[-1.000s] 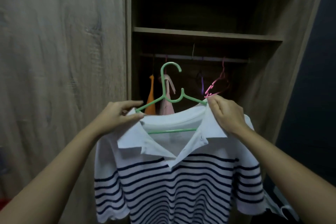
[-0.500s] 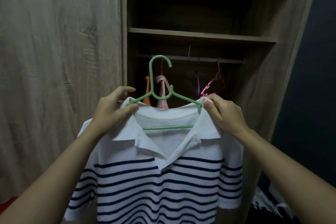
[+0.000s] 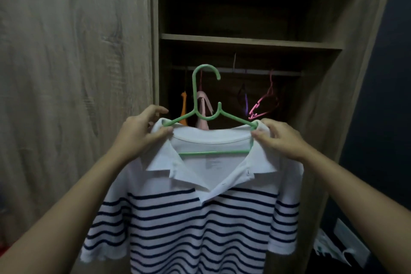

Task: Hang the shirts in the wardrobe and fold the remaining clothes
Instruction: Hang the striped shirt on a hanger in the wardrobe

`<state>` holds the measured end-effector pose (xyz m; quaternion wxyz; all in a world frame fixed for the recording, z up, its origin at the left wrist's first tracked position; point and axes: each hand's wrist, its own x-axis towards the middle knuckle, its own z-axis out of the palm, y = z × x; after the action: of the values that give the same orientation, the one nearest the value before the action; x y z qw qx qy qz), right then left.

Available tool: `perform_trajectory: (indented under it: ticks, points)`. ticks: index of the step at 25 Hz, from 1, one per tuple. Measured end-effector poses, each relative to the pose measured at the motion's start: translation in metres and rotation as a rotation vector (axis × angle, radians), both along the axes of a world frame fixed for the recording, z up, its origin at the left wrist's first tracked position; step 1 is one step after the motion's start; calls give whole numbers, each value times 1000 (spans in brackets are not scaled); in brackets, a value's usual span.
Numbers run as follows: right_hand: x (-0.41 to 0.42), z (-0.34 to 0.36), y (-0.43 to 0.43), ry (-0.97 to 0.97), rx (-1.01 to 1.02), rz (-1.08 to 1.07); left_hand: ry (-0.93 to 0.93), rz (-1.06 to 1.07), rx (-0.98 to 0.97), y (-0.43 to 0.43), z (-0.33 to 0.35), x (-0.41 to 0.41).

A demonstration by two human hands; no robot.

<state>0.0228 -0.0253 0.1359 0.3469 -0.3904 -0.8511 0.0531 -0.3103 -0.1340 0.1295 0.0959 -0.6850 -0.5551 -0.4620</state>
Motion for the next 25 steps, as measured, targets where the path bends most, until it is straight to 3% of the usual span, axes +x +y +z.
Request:
perform_trajectory:
  ticks: [3, 6, 13, 17, 20, 22, 25]
  points:
    - [2, 3, 0, -6, 56, -75, 90, -130, -318, -4, 4, -19]
    - [6, 3, 0, -5, 26, -77, 138, -204, -465, -5, 3, -28]
    - [11, 13, -6, -129, -18, -29, -145, -425, -491, -8, -7, -23]
    - [-3, 9, -13, -412, 179, -156, -167, -398, -484, -7, -11, -25]
    - [-9, -5, -7, -517, 334, -292, -193, -363, -469, -8, -11, -23]
    - [-24, -22, -11, -384, 238, -298, -195, -323, -455, -12, -11, -16]
    - [-65, -31, -34, 191, -114, -79, -81, -118, -396, -11, -8, 14]
